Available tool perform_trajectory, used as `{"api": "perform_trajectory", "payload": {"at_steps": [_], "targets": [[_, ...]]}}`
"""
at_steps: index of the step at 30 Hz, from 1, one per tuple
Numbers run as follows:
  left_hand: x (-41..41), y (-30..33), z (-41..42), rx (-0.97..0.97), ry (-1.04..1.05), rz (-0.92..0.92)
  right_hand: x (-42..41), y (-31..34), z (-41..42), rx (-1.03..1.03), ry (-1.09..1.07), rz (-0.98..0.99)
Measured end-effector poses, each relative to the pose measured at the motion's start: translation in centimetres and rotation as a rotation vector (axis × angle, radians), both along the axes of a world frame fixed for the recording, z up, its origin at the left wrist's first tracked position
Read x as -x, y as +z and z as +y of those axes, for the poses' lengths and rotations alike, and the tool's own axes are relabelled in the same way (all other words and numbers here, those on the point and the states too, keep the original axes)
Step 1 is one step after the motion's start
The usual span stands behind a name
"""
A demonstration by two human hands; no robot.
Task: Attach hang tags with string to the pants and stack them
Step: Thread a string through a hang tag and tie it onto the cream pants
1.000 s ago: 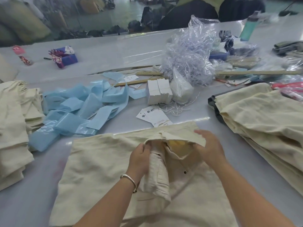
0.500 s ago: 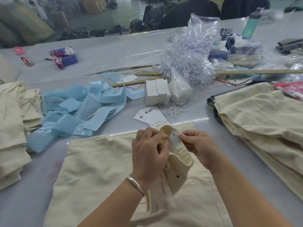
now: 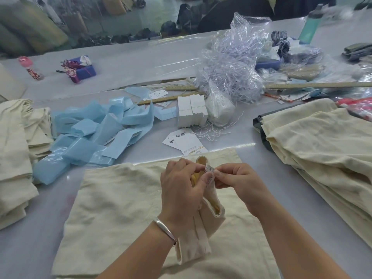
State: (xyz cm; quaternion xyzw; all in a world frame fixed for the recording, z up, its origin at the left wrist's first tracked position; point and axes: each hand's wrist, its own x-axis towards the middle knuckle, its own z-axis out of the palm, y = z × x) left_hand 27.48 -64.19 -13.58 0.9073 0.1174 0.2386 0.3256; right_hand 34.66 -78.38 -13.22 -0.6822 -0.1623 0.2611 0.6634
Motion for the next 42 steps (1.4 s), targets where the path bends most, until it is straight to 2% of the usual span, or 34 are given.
{"api": "perform_trajectory", "payload": {"at_steps": [3, 5, 7, 10, 13, 18, 22, 26, 31, 33, 35, 36, 38, 39, 40, 42], "targets": [[0.1, -0.7, 0.4, 0.000, -0.039, 0.036, -0.2, -0.4, -0.1, 0.088, -0.065, -0.023], [0.1, -1.6, 0.8, 0.043, -0.085, 0.130, -0.8, -0.7, 0.0, 0.253, -0.222, -0.175], [0.7, -2.7, 1.4, 0.230, -0.059, 0.222, -1.4, -0.6, 0.1, 0.387, -0.359, -0.325], [2.1, -4.0, 2.8, 0.476, 0.086, 0.255, -1.7, -0.4, 1.1, 0.370, -0.387, -0.409], [3.4, -5.0, 4.7, 0.533, 0.198, 0.273, -1.3, -1.2, 4.0, 0.354, -0.276, -0.375], [6.1, -6.5, 9.5, 0.574, 0.317, 0.336, -0.4, -3.5, 12.0, 0.464, -0.041, -0.356], [6.7, -6.7, 16.6, 0.635, 0.441, 0.286, -1.4, -5.1, 21.6, 0.530, 0.061, -0.576], [5.9, -6.8, 23.1, 0.677, 0.480, 0.257, -3.9, -7.0, 30.8, 0.794, 0.157, -0.875], [4.1, -7.5, 27.8, 0.708, 0.396, 0.235, -6.1, -11.0, 38.1, 0.979, 0.361, -0.992], [3.4, -7.7, 28.9, 0.732, 0.370, 0.241, -6.7, -11.7, 38.8, 0.932, 0.320, -0.958], [2.7, -7.9, 29.9, 0.767, 0.351, 0.251, -6.9, -11.4, 38.9, 0.758, 0.094, -0.854], [2.4, -8.0, 30.4, 0.790, 0.346, 0.254, -6.9, -10.7, 38.8, 0.632, -0.054, -0.672], [1.4, -8.1, 31.1, 0.844, 0.335, 0.242, -6.9, -9.2, 38.8, 0.216, -0.322, -0.063], [0.8, -8.0, 31.5, 0.878, 0.326, 0.222, -6.6, -8.4, 38.7, -0.012, -0.380, 0.227], [0.1, -7.9, 31.7, 0.916, 0.315, 0.198, -6.3, -7.7, 38.6, -0.199, -0.387, 0.427], [-1.2, -7.4, 32.1, 1.007, 0.305, 0.144, -5.5, -7.0, 38.3, -0.445, -0.375, 0.658]]}}
